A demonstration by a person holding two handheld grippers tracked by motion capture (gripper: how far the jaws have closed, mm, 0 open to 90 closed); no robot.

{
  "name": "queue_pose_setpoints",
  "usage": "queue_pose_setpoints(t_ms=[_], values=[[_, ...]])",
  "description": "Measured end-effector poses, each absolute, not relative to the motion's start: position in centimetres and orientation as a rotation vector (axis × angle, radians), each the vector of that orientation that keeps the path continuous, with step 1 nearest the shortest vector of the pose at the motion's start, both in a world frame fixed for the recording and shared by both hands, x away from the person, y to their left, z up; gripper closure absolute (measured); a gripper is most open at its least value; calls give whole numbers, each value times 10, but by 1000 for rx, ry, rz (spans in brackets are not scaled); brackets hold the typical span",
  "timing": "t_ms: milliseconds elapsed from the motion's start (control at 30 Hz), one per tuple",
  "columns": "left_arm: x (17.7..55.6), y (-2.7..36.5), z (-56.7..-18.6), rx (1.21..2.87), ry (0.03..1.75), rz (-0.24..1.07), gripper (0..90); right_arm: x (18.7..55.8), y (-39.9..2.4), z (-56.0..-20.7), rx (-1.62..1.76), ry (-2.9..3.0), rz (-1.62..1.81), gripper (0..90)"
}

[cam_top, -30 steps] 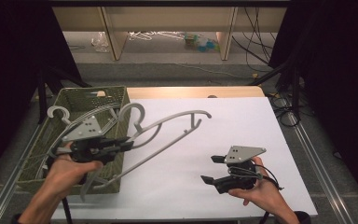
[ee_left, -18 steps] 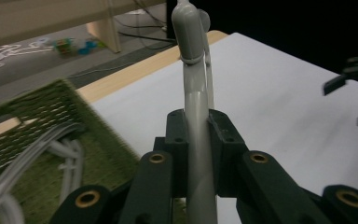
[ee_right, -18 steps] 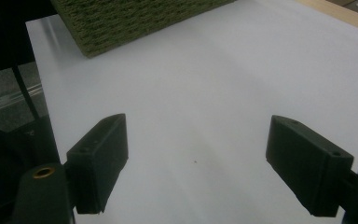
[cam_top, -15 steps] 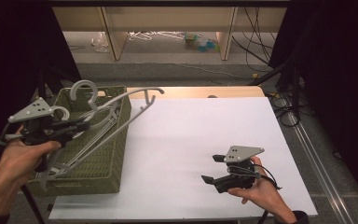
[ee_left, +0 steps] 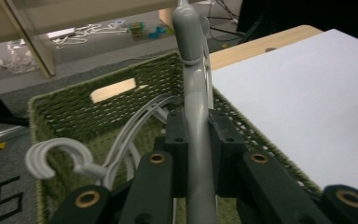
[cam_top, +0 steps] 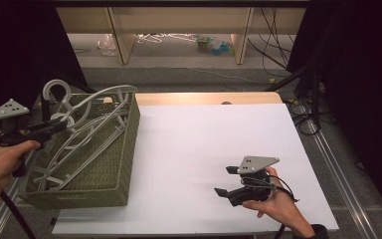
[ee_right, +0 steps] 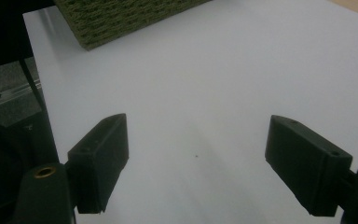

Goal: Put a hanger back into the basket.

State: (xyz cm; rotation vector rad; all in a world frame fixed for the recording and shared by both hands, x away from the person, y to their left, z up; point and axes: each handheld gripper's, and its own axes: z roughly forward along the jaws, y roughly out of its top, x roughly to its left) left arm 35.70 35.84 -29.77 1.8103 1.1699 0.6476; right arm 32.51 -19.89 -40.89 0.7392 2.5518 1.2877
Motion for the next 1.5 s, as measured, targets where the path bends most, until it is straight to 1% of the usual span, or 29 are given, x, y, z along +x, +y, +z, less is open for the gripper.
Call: queue_pose_setpoints(t_ms=[200, 600, 633, 667, 800, 833, 867, 900, 933, 967, 1133, 1267, 1400, 1433, 1500], values=[[363, 371, -304, 1821, 1209, 662, 790, 325, -198, -410, 729, 2562, 1279, 224], [382, 383, -322, 1926, 1266, 637, 790, 326, -197, -411, 735, 2573, 1279, 230], [385, 383, -323, 1937, 1269, 634, 790, 326, -197, -411, 735, 2574, 1277, 230], [387, 387, -324, 2018, 1239, 630, 789, 326, -197, -412, 737, 2582, 1271, 231], [393, 384, -329, 2040, 1233, 595, 789, 326, -196, -413, 738, 2591, 1271, 232], [396, 379, -333, 1997, 1247, 590, 789, 326, -196, -413, 738, 2592, 1267, 232], [398, 376, -335, 1992, 1249, 585, 789, 326, -196, -414, 737, 2590, 1266, 232], [400, 377, -335, 2051, 1223, 579, 789, 326, -195, -414, 736, 2592, 1268, 232], [402, 372, -339, 1995, 1247, 572, 789, 326, -195, -414, 737, 2592, 1269, 233], [405, 372, -341, 2017, 1242, 561, 789, 326, -195, -414, 737, 2595, 1270, 233], [413, 369, -349, 1992, 1266, 542, 788, 327, -196, -414, 736, 2597, 1266, 234], [418, 369, -357, 2020, 1276, 550, 788, 327, -197, -415, 737, 2601, 1265, 235], [421, 372, -367, 2094, 1277, 546, 787, 327, -196, -415, 735, 2601, 1265, 235], [421, 371, -371, 2072, 1291, 540, 785, 327, -197, -415, 737, 2601, 1267, 235], [420, 373, -375, 2101, 1289, 531, 785, 327, -197, -415, 741, 2607, 1264, 235]])
